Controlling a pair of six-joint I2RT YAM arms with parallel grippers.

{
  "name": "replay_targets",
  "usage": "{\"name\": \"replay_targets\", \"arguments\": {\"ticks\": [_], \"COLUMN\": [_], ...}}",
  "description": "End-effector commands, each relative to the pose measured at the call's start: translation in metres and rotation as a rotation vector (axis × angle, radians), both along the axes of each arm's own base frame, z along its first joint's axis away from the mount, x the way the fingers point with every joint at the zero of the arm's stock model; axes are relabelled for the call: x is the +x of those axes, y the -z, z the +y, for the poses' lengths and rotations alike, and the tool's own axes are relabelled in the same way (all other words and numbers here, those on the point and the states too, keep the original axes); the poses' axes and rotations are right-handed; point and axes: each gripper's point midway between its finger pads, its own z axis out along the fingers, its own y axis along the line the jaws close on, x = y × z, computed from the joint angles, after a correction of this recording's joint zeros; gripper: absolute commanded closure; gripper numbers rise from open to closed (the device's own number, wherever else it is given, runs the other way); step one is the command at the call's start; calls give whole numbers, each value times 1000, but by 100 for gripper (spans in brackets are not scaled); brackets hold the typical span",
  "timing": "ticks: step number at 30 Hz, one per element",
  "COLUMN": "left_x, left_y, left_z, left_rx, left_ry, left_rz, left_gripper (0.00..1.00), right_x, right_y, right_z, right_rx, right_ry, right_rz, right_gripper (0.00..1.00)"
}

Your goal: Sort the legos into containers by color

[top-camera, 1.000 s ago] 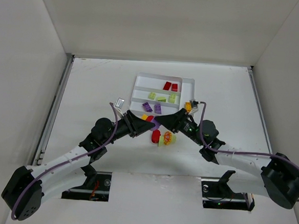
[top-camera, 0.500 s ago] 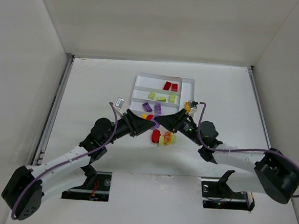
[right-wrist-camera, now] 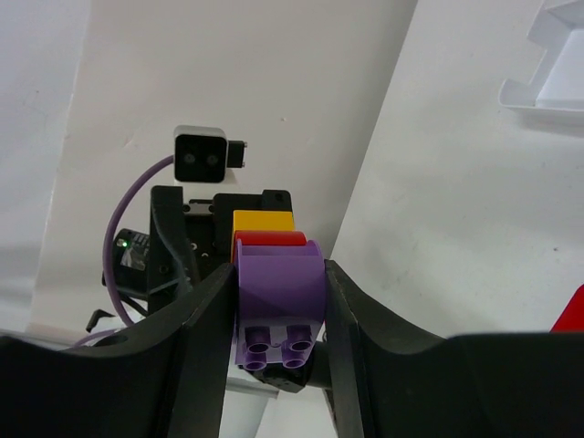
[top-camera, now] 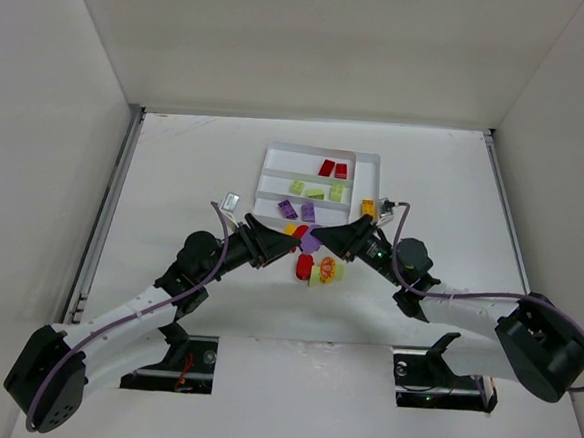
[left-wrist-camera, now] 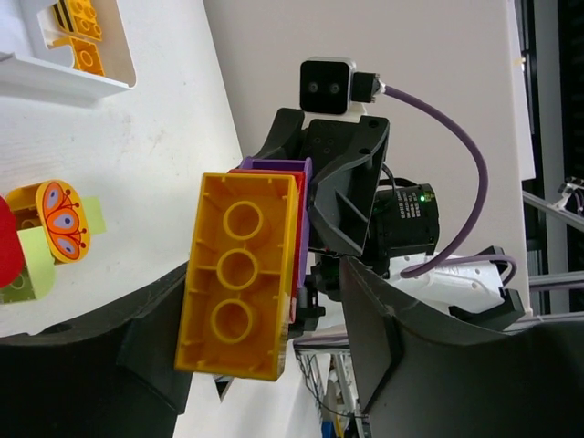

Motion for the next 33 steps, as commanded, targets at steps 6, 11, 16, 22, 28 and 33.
{"name": "replay_targets", "arguments": {"ticks": [6,11,16,22,28,33], "left_x": [1,4,7,13,29,33], "left_y": [-14,-15,-17,-22,-19,0], "left_z": [4,5,10,27,45,37], "left_rx": [-36,-38,-37,-55,-48,9], "left_ry": [-11,-25,-44,-121,-191,-178], "left_rz": [-72,-77,-93,-119,-103,-69], "left_gripper": [55,62,80,88,88,88], "right_x": [-1,-1,-1,4,17,59], "right_y": [-9,-2,5,17,20,29], "right_z": [-6,-2,-2,-13,-27,-34], "right_rx": [27,15,10,-9,-31,-186], "right_ry": [-1,-14,-16,5,41,139], "right_rz": [-43,-31,-11,8,10,12], "right_gripper": [60,60,60,60,61,61]}}
